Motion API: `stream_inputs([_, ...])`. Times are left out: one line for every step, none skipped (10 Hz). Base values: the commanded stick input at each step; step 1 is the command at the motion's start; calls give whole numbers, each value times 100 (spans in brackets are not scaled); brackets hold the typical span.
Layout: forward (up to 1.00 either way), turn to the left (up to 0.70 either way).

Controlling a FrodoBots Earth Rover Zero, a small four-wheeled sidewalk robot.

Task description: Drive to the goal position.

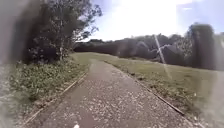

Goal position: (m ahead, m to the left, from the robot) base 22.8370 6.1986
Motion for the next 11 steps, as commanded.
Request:
stream_inputs([6,0])
stream_inputs([6,0])
stream_inputs([6,0])
stream_inputs([6,0])
stream_inputs([6,0])
stream_inputs([6,0])
stream_inputs([6,0])
stream_inputs([6,0])
stream_inputs([6,0])
stream_inputs([6,0])
stream_inputs([6,0])
